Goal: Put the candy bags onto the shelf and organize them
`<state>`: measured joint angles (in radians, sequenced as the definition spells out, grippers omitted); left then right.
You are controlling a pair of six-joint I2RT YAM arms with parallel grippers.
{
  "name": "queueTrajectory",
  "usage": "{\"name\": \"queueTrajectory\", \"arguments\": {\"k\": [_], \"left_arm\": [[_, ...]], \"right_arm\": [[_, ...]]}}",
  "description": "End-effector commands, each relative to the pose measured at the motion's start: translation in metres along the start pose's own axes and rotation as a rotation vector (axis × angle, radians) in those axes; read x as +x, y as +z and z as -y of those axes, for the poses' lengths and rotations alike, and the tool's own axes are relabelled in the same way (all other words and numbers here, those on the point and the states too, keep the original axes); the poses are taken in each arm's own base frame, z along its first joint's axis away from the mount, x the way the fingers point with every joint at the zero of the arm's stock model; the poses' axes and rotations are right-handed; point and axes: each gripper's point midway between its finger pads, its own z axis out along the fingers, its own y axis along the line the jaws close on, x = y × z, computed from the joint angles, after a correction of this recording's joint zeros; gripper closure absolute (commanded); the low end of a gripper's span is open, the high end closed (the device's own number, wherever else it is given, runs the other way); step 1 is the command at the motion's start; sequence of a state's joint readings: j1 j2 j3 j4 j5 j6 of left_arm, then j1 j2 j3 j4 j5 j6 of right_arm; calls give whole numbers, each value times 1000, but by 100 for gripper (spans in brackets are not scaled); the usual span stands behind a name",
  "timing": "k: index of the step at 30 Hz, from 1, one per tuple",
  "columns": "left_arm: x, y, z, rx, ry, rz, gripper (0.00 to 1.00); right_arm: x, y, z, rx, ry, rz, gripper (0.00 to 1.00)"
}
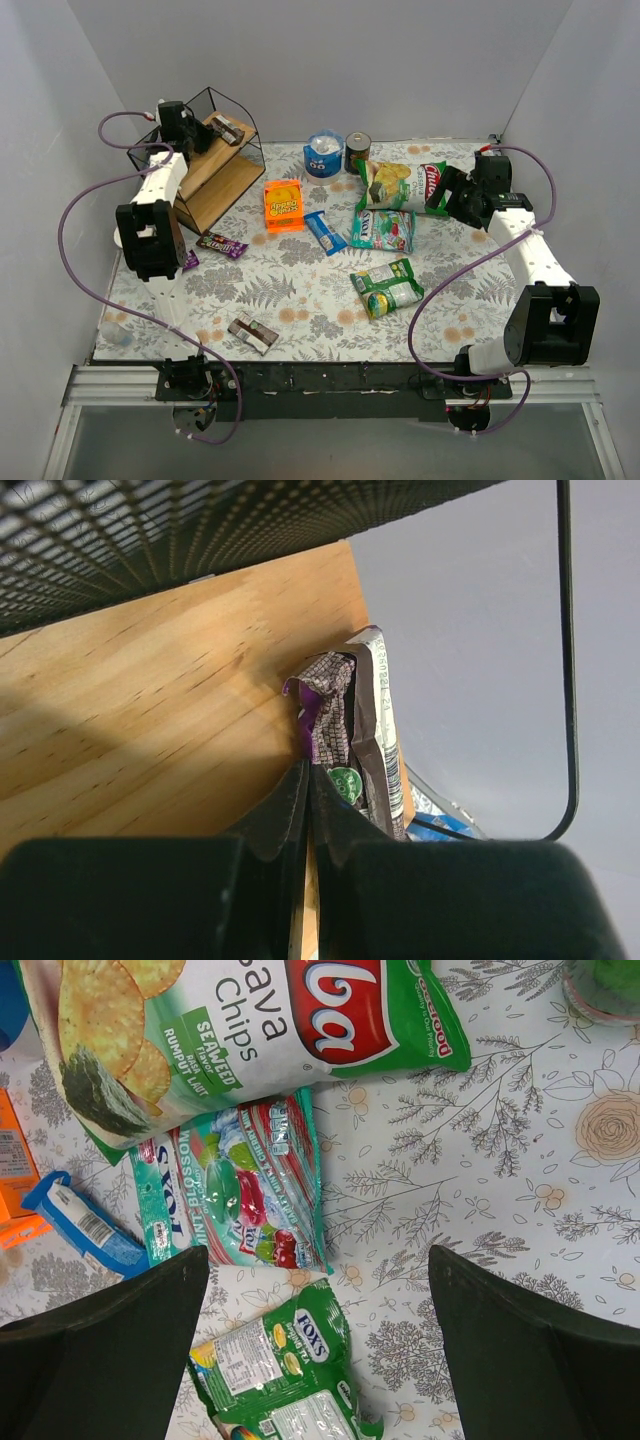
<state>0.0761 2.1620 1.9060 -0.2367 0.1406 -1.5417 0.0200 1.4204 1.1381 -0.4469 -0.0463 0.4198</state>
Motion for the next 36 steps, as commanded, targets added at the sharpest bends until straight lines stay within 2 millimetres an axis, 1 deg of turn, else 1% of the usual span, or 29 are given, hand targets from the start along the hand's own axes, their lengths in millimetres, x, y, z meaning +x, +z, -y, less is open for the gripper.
{"name": "queueTrajectory", "arguments": {"k": [1,3,5,8,10,11,12,13,15,17,20,21,22,24,25,27,28,30,31,32,34,35,36], "left_arm": [[-17,-14,19,11,-47,75,100],[-16,-12,20,10,-65,77,100],[-12,-10,17,-1,-78,77,100],[-9,-9,17,-2,-88,78,100],[-11,-10,17,-3,-83,83,93],[-12,-11,19,-1,-81,88,87],[-12,-12,19,-5,-75,90,77],[-13,-13,18,-8,-72,95,74],[-16,-17,21,-6,-69,102,69],[-18,-22,26,6,-63,105,68],[-20,-32,34,23,-52,105,65],[-22,-38,37,29,-50,109,65],[-23,-42,40,38,-49,110,62],[-21,-48,41,38,-33,107,59],[-26,-58,49,56,-27,118,59],[-27,-67,54,72,-13,114,56],[-28,-77,60,88,-5,115,55],[-30,-88,66,108,14,118,51],[-28,-92,68,118,22,113,50],[-30,-104,78,149,39,112,47],[-28,-117,89,194,94,95,42],[-26,-134,102,241,123,73,38],[-23,-143,107,268,148,61,27]], "right_arm": [[-27,-14,-8,-11,-11,81,2],[-29,-16,-9,-9,-12,95,2],[-32,-18,-8,-4,-17,107,2],[-29,-18,-6,3,-19,99,2],[-28,-20,-5,4,-18,101,2],[-28,-20,-5,6,-18,100,2],[-27,-20,-4,6,-18,99,2],[-26,-20,-4,6,-17,95,2],[-26,-21,-4,4,-18,100,2],[-27,-22,-4,3,-17,106,2],[-27,-23,-5,3,-17,106,2],[-27,-24,-5,1,-16,108,2],[-27,-24,-5,1,-13,108,2],[-26,-25,-5,-2,-13,109,2],[-26,-26,-7,-7,-13,106,2],[-26,-28,-8,-15,-11,106,2],[-26,-30,-9,-21,-13,111,2],[-26,-32,-10,-27,-13,111,2],[-25,-33,-11,-33,-13,110,2],[-25,-35,-11,-35,-13,111,2],[-24,-40,-14,-48,-20,113,2],[-24,-41,-15,-52,-20,113,2],[-24,-44,-17,-63,-28,116,2]]}}
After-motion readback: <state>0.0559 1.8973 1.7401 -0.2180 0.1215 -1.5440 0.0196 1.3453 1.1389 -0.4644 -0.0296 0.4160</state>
